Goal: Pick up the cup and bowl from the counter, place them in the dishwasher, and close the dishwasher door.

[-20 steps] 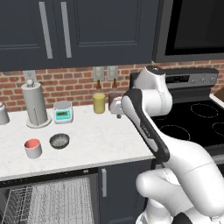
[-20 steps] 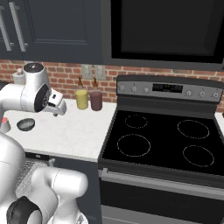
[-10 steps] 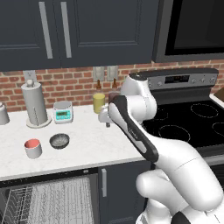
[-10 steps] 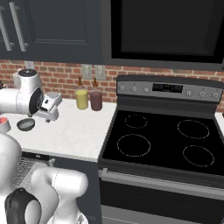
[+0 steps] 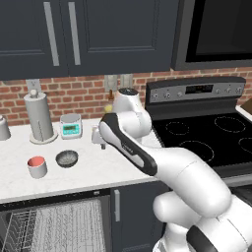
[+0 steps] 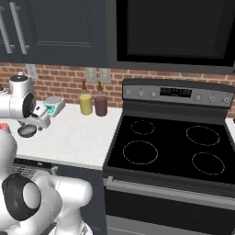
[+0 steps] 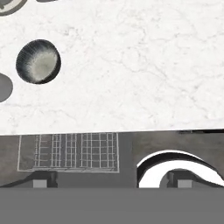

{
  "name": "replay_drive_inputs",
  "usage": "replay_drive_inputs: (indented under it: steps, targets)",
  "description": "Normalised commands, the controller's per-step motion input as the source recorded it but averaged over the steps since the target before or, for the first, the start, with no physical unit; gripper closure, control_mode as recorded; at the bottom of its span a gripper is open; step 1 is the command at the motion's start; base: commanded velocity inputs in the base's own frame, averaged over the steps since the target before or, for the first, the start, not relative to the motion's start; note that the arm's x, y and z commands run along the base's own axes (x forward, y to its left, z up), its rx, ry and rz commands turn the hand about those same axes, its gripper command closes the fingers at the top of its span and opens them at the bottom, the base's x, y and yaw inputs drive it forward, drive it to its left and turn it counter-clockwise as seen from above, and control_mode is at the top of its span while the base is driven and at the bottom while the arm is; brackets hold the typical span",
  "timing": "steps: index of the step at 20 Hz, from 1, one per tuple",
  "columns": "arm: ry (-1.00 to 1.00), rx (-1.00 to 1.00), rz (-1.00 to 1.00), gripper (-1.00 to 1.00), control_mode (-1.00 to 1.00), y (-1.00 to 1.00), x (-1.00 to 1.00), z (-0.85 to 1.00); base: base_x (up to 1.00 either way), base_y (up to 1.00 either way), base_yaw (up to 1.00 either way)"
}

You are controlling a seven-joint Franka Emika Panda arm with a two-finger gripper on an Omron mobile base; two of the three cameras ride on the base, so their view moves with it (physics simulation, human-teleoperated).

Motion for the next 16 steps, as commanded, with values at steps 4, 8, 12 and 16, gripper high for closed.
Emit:
replay_drive_inputs:
  steps: [4, 8, 12, 16]
  targets:
    - [0.15, -0.05, 0.00, -1.00, -1.00, 0.51, 0.67, -0.13, 0.00, 0.00, 0.00]
    - [0.15, -0.02, 0.00, -1.00, -1.00, 0.41, 0.78, -0.19, 0.00, 0.00, 0.00]
    - [0.04, 0.00, 0.00, -1.00, -1.00, 0.39, 0.50, -0.43, 0.00, 0.00, 0.00]
    - [0.00, 0.00, -0.01, -1.00, -1.00, 0.23, 0.30, -0.64, 0.00, 0.00, 0.00]
